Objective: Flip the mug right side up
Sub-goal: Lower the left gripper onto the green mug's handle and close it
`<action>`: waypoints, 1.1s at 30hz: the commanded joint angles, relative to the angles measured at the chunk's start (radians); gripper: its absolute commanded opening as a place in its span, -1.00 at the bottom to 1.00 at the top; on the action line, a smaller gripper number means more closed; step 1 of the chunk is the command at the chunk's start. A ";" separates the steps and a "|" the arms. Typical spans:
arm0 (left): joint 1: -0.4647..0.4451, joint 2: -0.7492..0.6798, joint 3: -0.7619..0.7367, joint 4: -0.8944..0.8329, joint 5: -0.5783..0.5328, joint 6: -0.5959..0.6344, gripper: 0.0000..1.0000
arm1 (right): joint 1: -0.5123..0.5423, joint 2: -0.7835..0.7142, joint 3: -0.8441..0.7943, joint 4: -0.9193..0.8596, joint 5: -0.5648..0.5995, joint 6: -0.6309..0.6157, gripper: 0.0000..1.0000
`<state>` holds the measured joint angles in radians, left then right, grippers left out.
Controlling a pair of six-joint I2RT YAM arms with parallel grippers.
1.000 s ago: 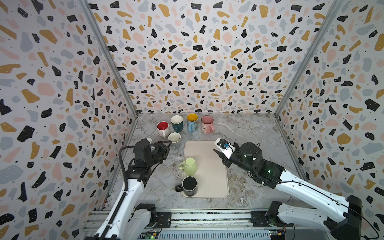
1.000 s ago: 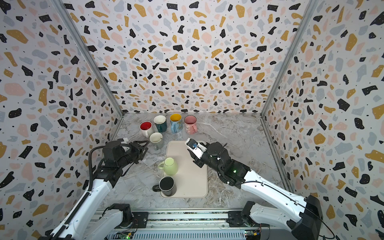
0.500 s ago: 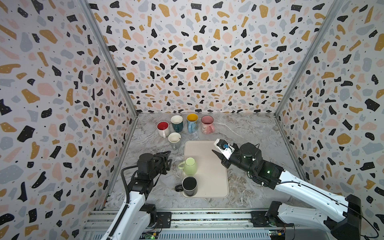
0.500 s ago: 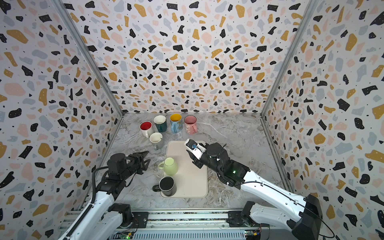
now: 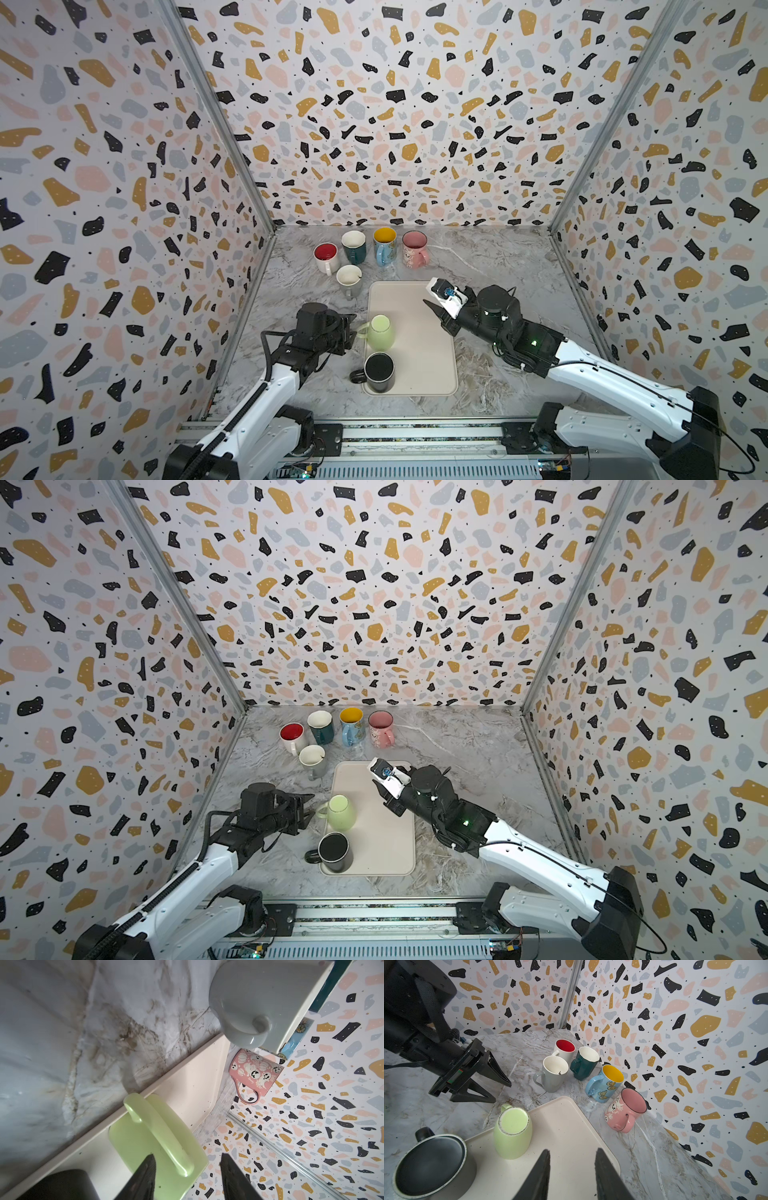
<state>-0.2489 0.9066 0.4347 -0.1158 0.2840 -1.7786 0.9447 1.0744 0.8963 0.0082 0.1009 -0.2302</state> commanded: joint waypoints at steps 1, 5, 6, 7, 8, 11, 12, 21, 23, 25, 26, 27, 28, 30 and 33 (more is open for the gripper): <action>-0.018 -0.001 -0.002 0.003 -0.024 -0.063 0.03 | 0.006 0.006 0.014 0.024 0.008 -0.003 -0.23; -0.041 0.049 0.000 0.045 -0.012 -0.073 0.01 | 0.006 0.016 0.018 0.024 0.011 -0.005 -0.24; -0.044 0.062 0.002 0.049 -0.006 -0.071 0.01 | 0.006 0.016 0.019 0.024 0.012 -0.006 -0.24; -0.043 0.070 0.003 0.053 -0.005 -0.069 0.01 | 0.006 0.017 0.018 0.024 0.013 -0.009 -0.24; -0.043 0.076 0.002 0.055 -0.006 -0.067 -0.01 | 0.006 0.016 0.018 0.024 0.014 -0.010 -0.24; -0.043 0.082 -0.008 0.076 -0.020 -0.082 -0.02 | 0.006 0.016 0.018 0.022 0.019 -0.013 -0.23; -0.043 0.084 -0.014 0.087 -0.024 -0.091 -0.02 | 0.006 0.017 0.018 0.024 0.020 -0.013 -0.24; -0.045 0.171 0.002 0.173 -0.011 -0.101 -0.02 | 0.006 0.029 0.017 0.022 0.028 -0.008 -0.24; -0.046 0.179 -0.001 0.177 -0.009 -0.101 -0.02 | 0.006 0.028 0.016 0.022 0.033 -0.009 -0.24; -0.044 0.184 -0.008 0.183 -0.013 -0.105 -0.04 | 0.006 0.030 0.015 0.024 0.034 -0.009 -0.24; -0.046 0.185 -0.010 0.188 -0.015 -0.110 -0.06 | 0.005 0.031 0.013 0.026 0.035 -0.008 -0.24; -0.046 0.188 -0.013 0.194 -0.016 -0.113 -0.09 | 0.005 0.033 0.012 0.027 0.035 -0.008 -0.24; -0.047 0.192 -0.015 0.199 -0.014 -0.115 -0.14 | 0.005 0.035 0.012 0.030 0.034 -0.008 -0.24; -0.047 0.209 -0.010 0.216 -0.006 -0.115 -0.18 | 0.005 0.040 0.012 0.030 0.034 -0.009 -0.24; -0.049 0.243 0.005 0.226 0.005 -0.104 -0.18 | 0.005 0.049 0.017 0.025 0.039 -0.012 -0.24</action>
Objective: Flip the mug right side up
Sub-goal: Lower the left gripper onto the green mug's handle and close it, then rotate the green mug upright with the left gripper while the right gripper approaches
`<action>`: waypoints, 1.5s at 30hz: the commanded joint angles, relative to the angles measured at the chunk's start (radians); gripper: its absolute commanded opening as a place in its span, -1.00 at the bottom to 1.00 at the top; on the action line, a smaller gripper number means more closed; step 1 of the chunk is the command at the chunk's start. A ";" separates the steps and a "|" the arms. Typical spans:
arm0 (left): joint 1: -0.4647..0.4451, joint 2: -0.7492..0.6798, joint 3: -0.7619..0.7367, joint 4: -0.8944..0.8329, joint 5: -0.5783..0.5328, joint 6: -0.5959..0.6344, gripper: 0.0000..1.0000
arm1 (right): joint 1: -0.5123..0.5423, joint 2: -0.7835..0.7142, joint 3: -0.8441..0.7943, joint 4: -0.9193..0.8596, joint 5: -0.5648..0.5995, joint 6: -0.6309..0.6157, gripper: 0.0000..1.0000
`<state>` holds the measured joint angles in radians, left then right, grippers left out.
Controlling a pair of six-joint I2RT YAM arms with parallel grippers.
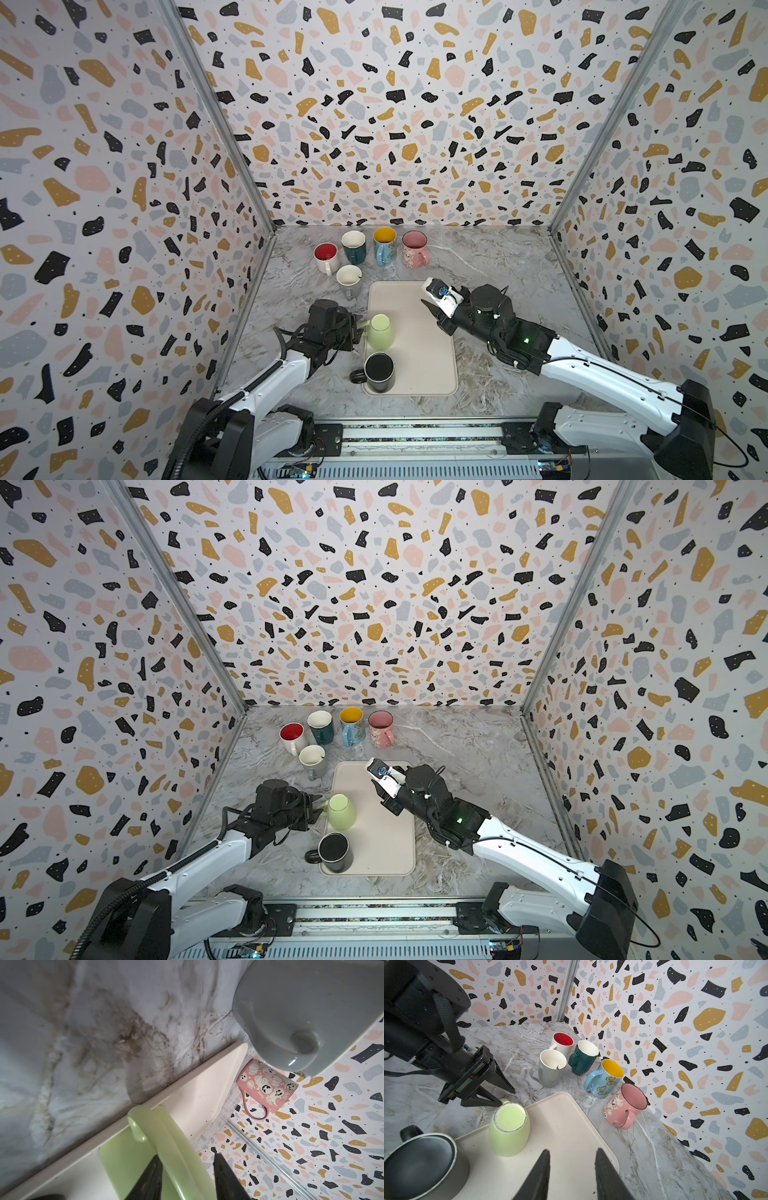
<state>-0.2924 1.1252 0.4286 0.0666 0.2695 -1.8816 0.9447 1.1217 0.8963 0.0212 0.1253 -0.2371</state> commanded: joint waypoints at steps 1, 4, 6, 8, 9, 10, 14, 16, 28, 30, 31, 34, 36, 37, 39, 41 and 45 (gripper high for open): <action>-0.007 0.036 0.016 0.044 0.024 0.002 -0.18 | 0.006 0.004 0.019 0.009 0.017 -0.005 -0.24; -0.009 0.062 0.024 0.055 0.034 0.008 -0.19 | 0.004 -0.003 0.022 0.005 0.023 -0.008 -0.24; -0.010 0.075 0.022 0.065 0.037 0.010 -0.20 | 0.005 -0.008 0.016 0.011 0.028 -0.010 -0.24; -0.010 0.086 0.023 0.073 0.037 0.008 -0.21 | 0.005 -0.012 0.013 0.011 0.032 -0.011 -0.24; -0.010 0.092 0.025 0.082 0.038 0.007 -0.21 | 0.005 -0.012 0.012 0.011 0.033 -0.012 -0.23; -0.011 0.099 0.027 0.088 0.040 0.007 -0.21 | 0.005 -0.011 0.012 0.011 0.034 -0.012 -0.24; -0.013 0.125 0.043 0.098 0.055 0.019 -0.25 | 0.005 -0.005 0.011 0.008 0.036 -0.010 -0.24; -0.013 0.132 0.048 0.100 0.056 0.022 -0.29 | 0.005 -0.003 0.012 0.009 0.037 -0.011 -0.24; -0.014 0.156 0.039 0.133 0.065 0.028 -0.62 | 0.005 0.004 0.010 0.007 0.042 -0.011 -0.24; -0.015 0.167 0.040 0.141 0.070 0.030 -0.68 | 0.005 0.002 0.010 0.006 0.046 -0.011 -0.24; -0.017 0.172 0.040 0.148 0.071 0.030 -0.72 | 0.005 0.002 0.010 0.005 0.047 -0.013 -0.23; -0.020 0.191 0.047 0.165 0.075 0.031 -0.86 | 0.005 0.002 0.009 0.006 0.052 -0.013 -0.24; -0.022 0.208 0.052 0.177 0.076 0.034 -0.97 | 0.005 0.003 0.009 0.005 0.056 -0.016 -0.24; -0.022 0.215 0.056 0.178 0.078 0.036 -1.00 | 0.005 0.004 0.008 0.004 0.058 -0.015 -0.24; -0.022 0.238 0.068 0.216 0.086 0.041 -1.00 | 0.005 0.002 0.009 0.001 0.062 -0.015 -0.24; -0.027 0.257 0.078 0.244 0.098 0.049 -1.00 | 0.004 0.001 0.009 0.000 0.066 -0.016 -0.23; -0.033 0.286 0.096 0.384 0.128 0.085 -1.00 | 0.005 0.001 0.007 -0.003 0.075 -0.019 -0.24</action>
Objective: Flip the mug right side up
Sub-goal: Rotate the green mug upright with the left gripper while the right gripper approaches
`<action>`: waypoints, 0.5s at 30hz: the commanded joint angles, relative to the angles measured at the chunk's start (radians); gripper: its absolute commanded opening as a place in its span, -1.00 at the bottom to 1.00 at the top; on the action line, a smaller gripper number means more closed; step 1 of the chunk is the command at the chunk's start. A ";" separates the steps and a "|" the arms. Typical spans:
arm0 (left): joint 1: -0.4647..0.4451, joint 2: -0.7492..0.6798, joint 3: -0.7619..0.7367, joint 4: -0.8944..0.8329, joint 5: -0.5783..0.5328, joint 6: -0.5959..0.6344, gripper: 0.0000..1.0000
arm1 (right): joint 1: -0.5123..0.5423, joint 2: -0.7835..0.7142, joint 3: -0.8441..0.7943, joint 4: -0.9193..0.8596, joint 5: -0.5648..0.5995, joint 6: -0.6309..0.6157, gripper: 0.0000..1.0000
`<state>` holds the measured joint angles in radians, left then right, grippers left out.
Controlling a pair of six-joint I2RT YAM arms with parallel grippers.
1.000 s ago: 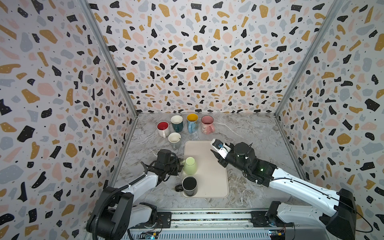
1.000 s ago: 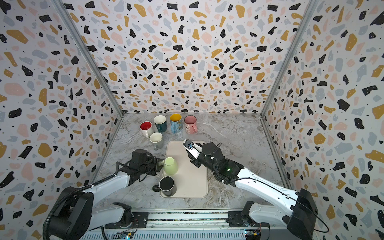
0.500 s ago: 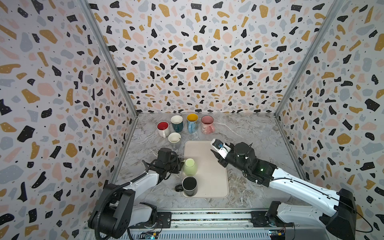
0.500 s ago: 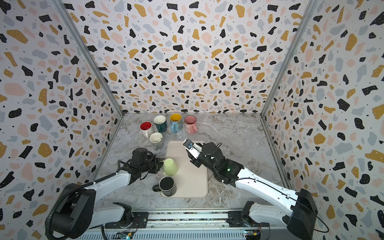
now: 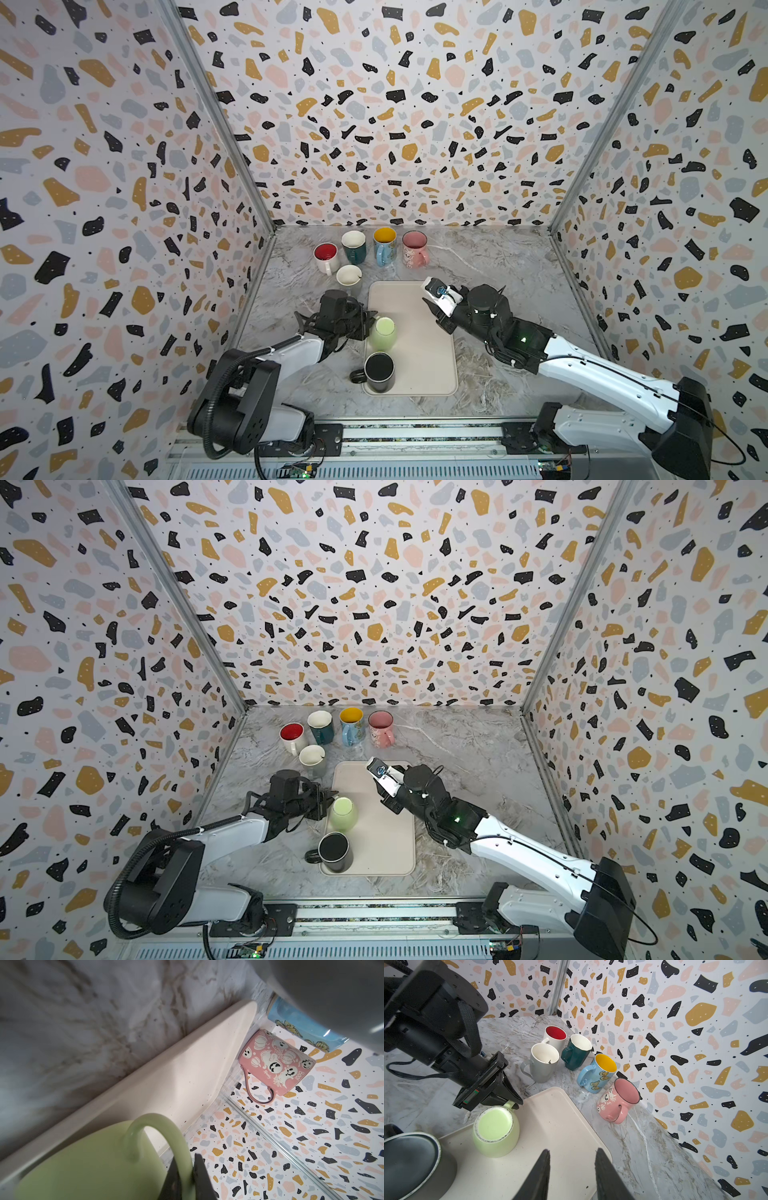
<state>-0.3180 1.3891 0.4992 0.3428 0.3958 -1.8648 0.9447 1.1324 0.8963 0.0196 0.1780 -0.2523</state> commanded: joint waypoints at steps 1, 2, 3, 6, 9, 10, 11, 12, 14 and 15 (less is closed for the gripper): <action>-0.009 0.022 0.035 0.126 0.006 0.086 -1.00 | 0.004 -0.009 0.007 -0.003 0.025 -0.004 -0.24; -0.009 0.021 0.045 0.139 0.007 0.114 -1.00 | 0.003 -0.010 0.007 -0.005 0.030 -0.004 -0.24; -0.011 0.014 0.056 0.139 0.003 0.143 -1.00 | 0.003 -0.010 0.008 -0.008 0.034 -0.004 -0.24; -0.012 -0.018 0.074 0.120 -0.015 0.224 -1.00 | -0.012 -0.017 0.013 -0.022 0.050 0.015 -0.24; -0.012 -0.044 0.106 0.088 -0.028 0.313 -1.00 | -0.044 -0.033 0.015 -0.033 0.020 0.047 -0.23; -0.011 -0.047 0.118 0.076 -0.029 0.340 -1.00 | -0.055 -0.038 0.014 -0.036 0.006 0.058 -0.24; -0.012 -0.051 0.133 0.075 -0.030 0.367 -1.00 | -0.067 -0.044 0.016 -0.038 -0.010 0.070 -0.24; -0.013 -0.053 0.147 0.079 -0.029 0.392 -1.00 | -0.074 -0.047 0.016 -0.038 -0.021 0.080 -0.24; -0.014 -0.055 0.180 0.096 -0.026 0.443 -1.00 | -0.083 -0.057 0.018 -0.037 -0.039 0.092 -0.24; -0.015 -0.055 0.195 0.104 -0.021 0.469 -1.00 | -0.085 -0.059 0.017 -0.037 -0.043 0.091 -0.24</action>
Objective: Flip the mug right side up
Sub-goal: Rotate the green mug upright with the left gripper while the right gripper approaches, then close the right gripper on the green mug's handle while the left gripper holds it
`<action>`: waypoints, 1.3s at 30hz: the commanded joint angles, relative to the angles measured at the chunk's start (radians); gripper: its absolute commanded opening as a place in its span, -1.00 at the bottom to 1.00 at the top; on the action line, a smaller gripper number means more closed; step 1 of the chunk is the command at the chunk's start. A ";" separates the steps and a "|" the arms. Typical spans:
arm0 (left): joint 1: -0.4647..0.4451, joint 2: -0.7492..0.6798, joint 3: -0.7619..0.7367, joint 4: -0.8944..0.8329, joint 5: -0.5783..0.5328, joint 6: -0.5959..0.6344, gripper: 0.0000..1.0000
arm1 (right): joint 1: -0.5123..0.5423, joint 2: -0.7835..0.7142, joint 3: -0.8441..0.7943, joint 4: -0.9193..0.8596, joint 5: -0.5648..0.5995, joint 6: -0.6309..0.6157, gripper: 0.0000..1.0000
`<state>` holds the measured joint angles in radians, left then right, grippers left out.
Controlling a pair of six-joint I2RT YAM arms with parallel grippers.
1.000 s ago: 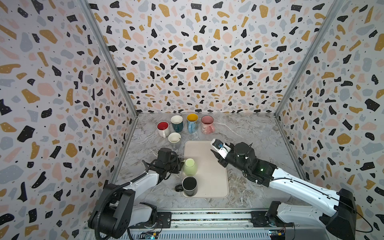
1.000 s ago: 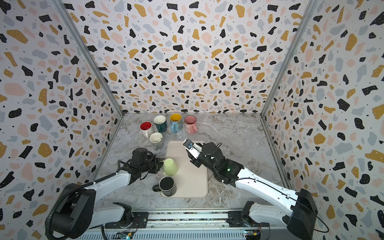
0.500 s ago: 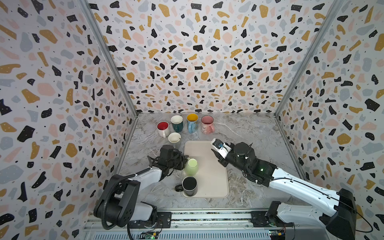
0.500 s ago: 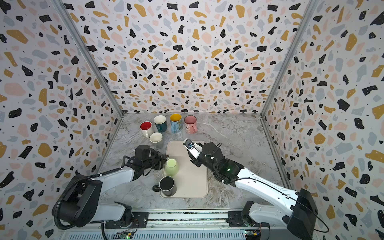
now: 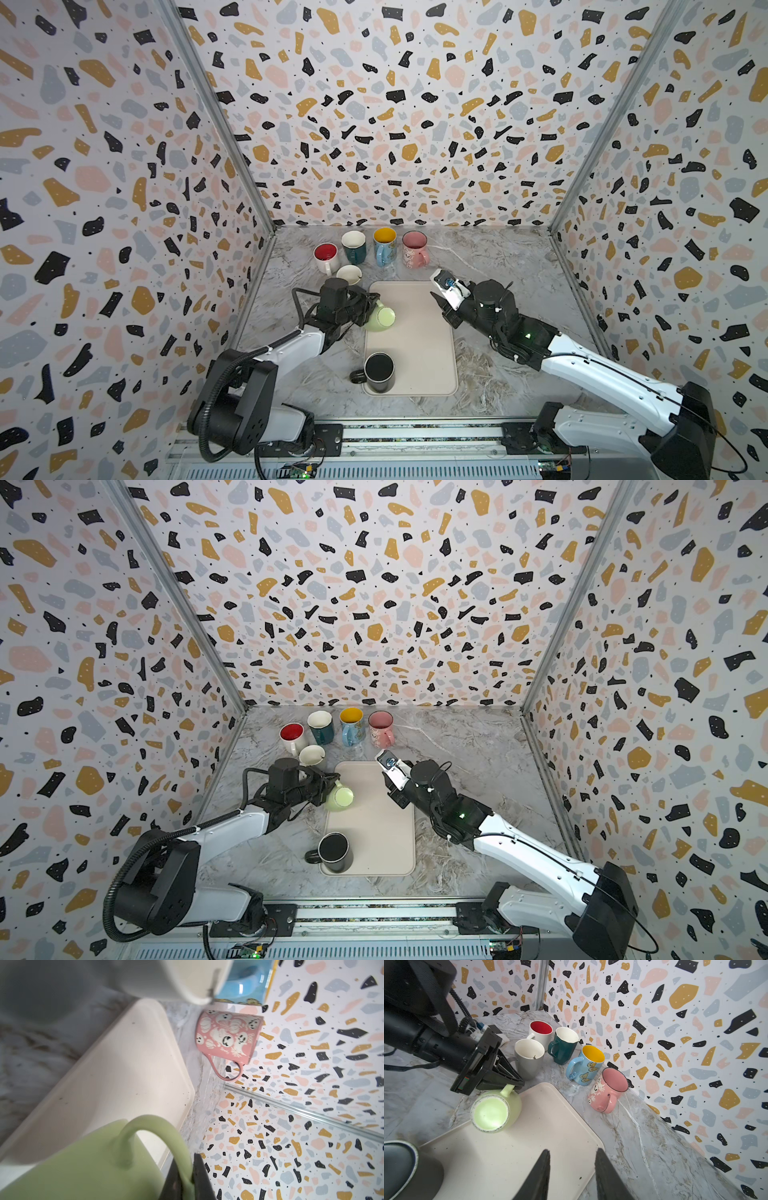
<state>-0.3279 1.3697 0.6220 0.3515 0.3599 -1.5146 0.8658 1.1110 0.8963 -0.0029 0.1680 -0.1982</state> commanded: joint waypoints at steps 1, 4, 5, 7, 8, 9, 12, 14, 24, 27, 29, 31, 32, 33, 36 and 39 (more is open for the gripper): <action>-0.008 -0.035 0.093 0.094 0.016 0.145 -1.00 | -0.008 -0.039 0.018 -0.014 -0.036 0.040 -0.24; -0.021 -0.034 0.159 0.070 0.017 0.262 -1.00 | -0.013 -0.038 0.020 -0.018 -0.038 0.046 -0.24; -0.028 -0.034 0.181 0.069 0.019 0.308 -1.00 | -0.015 -0.036 0.023 -0.024 -0.039 0.049 -0.24; -0.045 -0.037 0.216 0.070 0.024 0.399 -1.00 | -0.023 -0.028 0.033 -0.034 -0.043 0.062 -0.24; -0.057 -0.041 0.234 0.066 0.024 0.452 -1.00 | -0.028 -0.025 0.039 -0.040 -0.046 0.070 -0.24; -0.070 -0.045 0.248 0.060 0.019 0.504 -1.00 | -0.035 -0.021 0.047 -0.048 -0.050 0.079 -0.24; -0.125 -0.066 0.290 -0.013 -0.055 0.701 -1.00 | -0.077 -0.006 0.091 -0.099 -0.068 0.137 -0.26; -0.179 -0.074 0.315 -0.084 -0.153 0.843 -1.00 | -0.122 0.012 0.145 -0.158 -0.128 0.174 -0.28; -0.368 -0.110 0.226 0.093 -0.400 1.229 -1.00 | -0.170 0.071 0.314 -0.303 -0.280 0.248 -0.30; -0.429 -0.118 0.205 0.149 -0.473 1.351 -1.00 | -0.176 0.099 0.365 -0.353 -0.309 0.259 -0.31; -0.469 -0.124 0.178 0.208 -0.523 1.432 -1.00 | -0.178 0.124 0.402 -0.389 -0.315 0.264 -0.31; -0.495 -0.131 0.149 0.270 -0.560 1.487 -1.00 | -0.183 0.142 0.429 -0.412 -0.328 0.267 -0.31; -0.505 -0.134 0.132 0.309 -0.569 1.506 -1.00 | -0.184 0.152 0.440 -0.420 -0.338 0.271 -0.31; -0.509 -0.136 0.115 0.343 -0.571 1.517 -1.00 | -0.186 0.160 0.448 -0.425 -0.347 0.273 -0.31; -0.524 -0.139 0.071 0.427 -0.578 1.559 -1.00 | -0.191 0.182 0.468 -0.431 -0.385 0.278 -0.31; -0.536 -0.138 0.050 0.462 -0.596 1.598 -1.00 | -0.195 0.197 0.487 -0.436 -0.434 0.281 -0.31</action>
<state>-0.8543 1.2640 0.6693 0.5812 -0.1795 -0.0208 0.6769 1.3109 1.3346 -0.4015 -0.2016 0.0673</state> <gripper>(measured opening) 0.077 0.347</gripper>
